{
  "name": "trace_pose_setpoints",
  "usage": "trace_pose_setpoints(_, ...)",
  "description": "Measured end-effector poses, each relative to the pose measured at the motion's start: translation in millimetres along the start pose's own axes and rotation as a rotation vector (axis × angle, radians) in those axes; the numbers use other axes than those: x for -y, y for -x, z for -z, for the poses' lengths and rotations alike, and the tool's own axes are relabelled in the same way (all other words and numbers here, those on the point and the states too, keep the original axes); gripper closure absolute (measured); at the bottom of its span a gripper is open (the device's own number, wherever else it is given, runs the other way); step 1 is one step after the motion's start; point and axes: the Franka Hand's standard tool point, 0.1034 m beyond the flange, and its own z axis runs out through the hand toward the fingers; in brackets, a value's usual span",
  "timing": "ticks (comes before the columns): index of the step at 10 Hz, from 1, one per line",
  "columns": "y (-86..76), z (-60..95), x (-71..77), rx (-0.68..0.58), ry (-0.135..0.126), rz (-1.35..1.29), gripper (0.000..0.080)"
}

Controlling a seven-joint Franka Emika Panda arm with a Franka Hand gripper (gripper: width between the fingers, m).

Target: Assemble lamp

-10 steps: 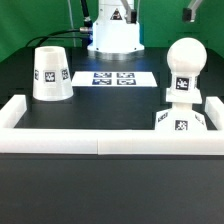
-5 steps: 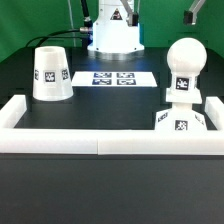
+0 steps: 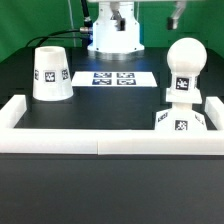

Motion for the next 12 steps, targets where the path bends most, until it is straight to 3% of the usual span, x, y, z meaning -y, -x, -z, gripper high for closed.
trace_pose_setpoints(2,13.4,-20.9,-23.5,-0.015,0.008,-0.002,0.0101)
trace_pose_setpoints(4,17.3,-24.1,-43.4,-0.011,0.012,0.033,0.0101)
trace_pose_setpoints(9,18.2,-25.3,-41.3,-0.009,0.012,0.031,0.0101)
trace_pose_setpoints(10,27.0,-28.4,-43.9,-0.008,0.011,0.039,0.0101)
trace_pose_setpoints(12,64.0,-34.1,-63.1,-0.002,0.007,0.058,0.0101)
